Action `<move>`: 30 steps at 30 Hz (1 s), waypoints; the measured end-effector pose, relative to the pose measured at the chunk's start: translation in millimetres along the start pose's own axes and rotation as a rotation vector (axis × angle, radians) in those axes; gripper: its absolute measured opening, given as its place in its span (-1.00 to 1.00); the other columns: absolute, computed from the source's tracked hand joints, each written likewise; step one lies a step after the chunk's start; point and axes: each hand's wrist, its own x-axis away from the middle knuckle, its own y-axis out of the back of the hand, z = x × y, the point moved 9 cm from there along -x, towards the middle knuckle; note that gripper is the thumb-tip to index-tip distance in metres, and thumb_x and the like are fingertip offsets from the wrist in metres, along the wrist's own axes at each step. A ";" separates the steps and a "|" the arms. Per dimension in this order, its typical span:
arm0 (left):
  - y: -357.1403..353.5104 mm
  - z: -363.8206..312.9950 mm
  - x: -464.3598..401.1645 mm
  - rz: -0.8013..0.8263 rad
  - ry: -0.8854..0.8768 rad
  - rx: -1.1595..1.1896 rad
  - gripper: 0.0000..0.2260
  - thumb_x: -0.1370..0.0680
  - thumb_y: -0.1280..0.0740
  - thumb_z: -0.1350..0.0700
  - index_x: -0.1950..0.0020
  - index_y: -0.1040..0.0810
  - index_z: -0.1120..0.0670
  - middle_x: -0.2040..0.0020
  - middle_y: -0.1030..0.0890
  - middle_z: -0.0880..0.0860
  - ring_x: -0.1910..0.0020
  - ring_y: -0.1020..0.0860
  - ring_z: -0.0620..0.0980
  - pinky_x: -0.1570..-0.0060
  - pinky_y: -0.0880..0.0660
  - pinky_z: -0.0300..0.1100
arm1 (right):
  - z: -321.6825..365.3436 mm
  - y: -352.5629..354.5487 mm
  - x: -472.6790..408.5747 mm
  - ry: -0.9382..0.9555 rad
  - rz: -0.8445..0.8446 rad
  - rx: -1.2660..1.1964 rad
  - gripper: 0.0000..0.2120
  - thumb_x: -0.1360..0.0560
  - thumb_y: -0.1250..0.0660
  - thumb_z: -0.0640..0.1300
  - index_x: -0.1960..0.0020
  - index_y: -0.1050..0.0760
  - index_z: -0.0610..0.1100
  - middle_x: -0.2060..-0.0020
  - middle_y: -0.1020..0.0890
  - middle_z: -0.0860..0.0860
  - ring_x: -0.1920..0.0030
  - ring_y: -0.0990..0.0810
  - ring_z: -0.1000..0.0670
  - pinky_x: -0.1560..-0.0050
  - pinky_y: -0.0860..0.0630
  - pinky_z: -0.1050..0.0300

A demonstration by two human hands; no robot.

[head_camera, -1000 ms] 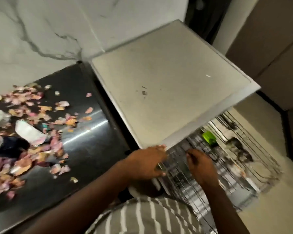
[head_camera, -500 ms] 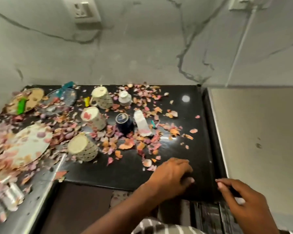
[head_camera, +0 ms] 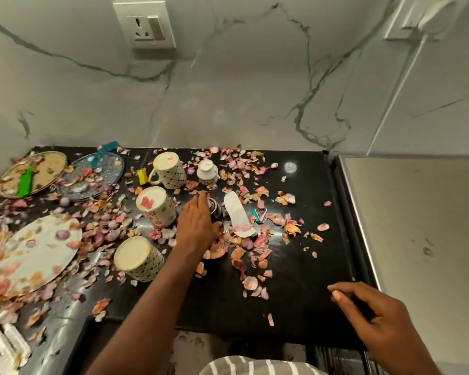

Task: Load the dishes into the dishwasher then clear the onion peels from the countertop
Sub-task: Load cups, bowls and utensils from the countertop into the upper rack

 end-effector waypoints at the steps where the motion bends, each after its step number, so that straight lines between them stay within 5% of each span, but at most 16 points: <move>1: -1.5 3.2 -6.5 0.018 0.008 0.020 -0.11 -0.49 -0.55 -0.06 -0.66 -0.11 0.11 -0.57 -0.32 0.19 -0.53 -0.34 0.18 -0.52 -0.33 0.04 | -0.9 0.8 1.6 -0.013 -0.012 0.000 -0.76 -0.51 -0.48 -0.21 -0.06 -0.72 0.10 0.05 -0.74 0.18 -0.02 -0.71 0.13 -0.04 -0.58 0.31; 5: 10.5 8.7 -10.8 -0.039 0.036 0.210 -0.24 -0.40 -0.62 -0.13 -0.45 -0.36 0.09 -0.31 -0.52 0.09 -0.26 -0.52 0.09 -0.30 -0.51 0.01 | -6.4 4.8 9.7 -0.069 -0.066 -0.006 -0.74 -0.51 -0.49 -0.24 -0.05 -0.72 0.09 0.08 -0.74 0.20 0.01 -0.71 0.16 -0.01 -0.58 0.37; 8: 10.5 21.5 5.2 -0.060 0.239 0.727 -0.12 -0.35 -0.55 -0.36 -0.47 -0.29 0.05 -0.29 -0.52 0.07 -0.19 -0.56 0.05 -0.22 -0.57 0.06 | -9.1 7.9 16.2 -0.087 -0.121 -0.013 -0.73 -0.50 -0.49 -0.27 -0.04 -0.72 0.08 0.10 -0.74 0.19 0.04 -0.72 0.15 0.01 -0.59 0.34; 11: -23.8 1.6 32.6 0.277 0.525 1.494 -0.08 -0.32 -0.46 -0.49 -0.44 -0.45 0.12 -0.20 -0.64 0.19 -0.01 -0.65 0.07 -0.03 -0.62 -0.04 | -13.1 8.1 19.6 -0.119 -0.144 -0.056 -0.76 -0.51 -0.47 -0.23 -0.05 -0.72 0.08 0.10 -0.74 0.14 0.03 -0.73 0.10 -0.01 -0.61 0.28; 14: -37.5 -35.5 61.9 0.528 0.667 1.836 -0.18 -0.42 -0.37 -0.46 -0.30 -0.59 0.24 0.02 -0.68 0.18 0.18 -0.63 0.07 0.11 -0.59 -0.08 | -9.9 5.3 18.2 -0.106 -0.107 -0.046 -0.75 -0.53 -0.46 -0.23 -0.09 -0.71 0.08 0.08 -0.74 0.16 0.00 -0.73 0.10 -0.03 -0.62 0.26; 19: -39.6 -73.1 86.7 0.614 0.487 1.764 -0.26 -0.48 -0.35 -0.42 -0.35 -0.58 0.18 -0.01 -0.69 0.20 0.17 -0.64 0.07 0.19 -0.62 -0.13 | 4.1 7.2 15.8 -0.064 -0.052 -0.024 -0.76 -0.57 -0.45 -0.21 -0.12 -0.69 0.10 0.04 -0.73 0.20 -0.04 -0.72 0.12 -0.02 -0.61 0.29; 22: -19.7 -99.6 100.5 0.508 0.155 1.526 -0.41 -0.45 -0.49 -0.26 -0.33 -0.57 0.09 -0.14 -0.71 0.16 -0.10 -0.69 0.19 -0.02 -0.63 -0.03 | 7.2 12.5 19.8 -0.080 -0.070 -0.134 -0.80 -0.57 -0.43 -0.16 -0.15 -0.69 0.05 0.04 -0.75 0.15 -0.04 -0.73 0.07 -0.05 -0.62 0.27; 25: 16.1 -143.3 124.7 0.336 -0.312 1.150 -0.54 -0.43 -0.59 -0.08 -0.25 -0.58 0.01 -0.11 -0.69 0.03 -0.13 -0.66 0.11 -0.07 -0.63 -0.01 | 3.4 11.4 26.5 -0.239 -0.078 -0.426 -0.75 -0.54 -0.39 -0.09 -0.20 -0.66 -0.03 0.01 -0.76 0.04 -0.05 -0.74 0.04 -0.04 -0.63 0.26; 27: 30.2 -177.9 150.1 0.249 -0.603 0.942 -0.46 -0.37 -0.66 -0.09 -0.27 -0.57 -0.02 -0.16 -0.63 -0.05 -0.18 -0.61 0.08 -0.13 -0.58 -0.04 | 1.6 4.7 32.8 -0.327 -0.056 -0.591 -0.71 -0.54 -0.35 -0.07 -0.22 -0.63 -0.09 -0.03 -0.76 -0.05 -0.06 -0.74 0.02 0.00 -0.63 0.26; 30: 31.5 -214.0 181.5 0.170 -0.776 0.724 -0.34 -0.33 -0.66 -0.19 -0.35 -0.53 -0.09 -0.19 -0.53 -0.16 -0.24 -0.53 -0.05 -0.21 -0.46 -0.27 | -2.7 1.6 42.6 -0.400 -0.093 -0.814 -0.69 -0.59 -0.28 -0.06 -0.23 -0.61 -0.17 -0.06 -0.75 -0.12 -0.08 -0.73 -0.05 -0.04 -0.68 0.09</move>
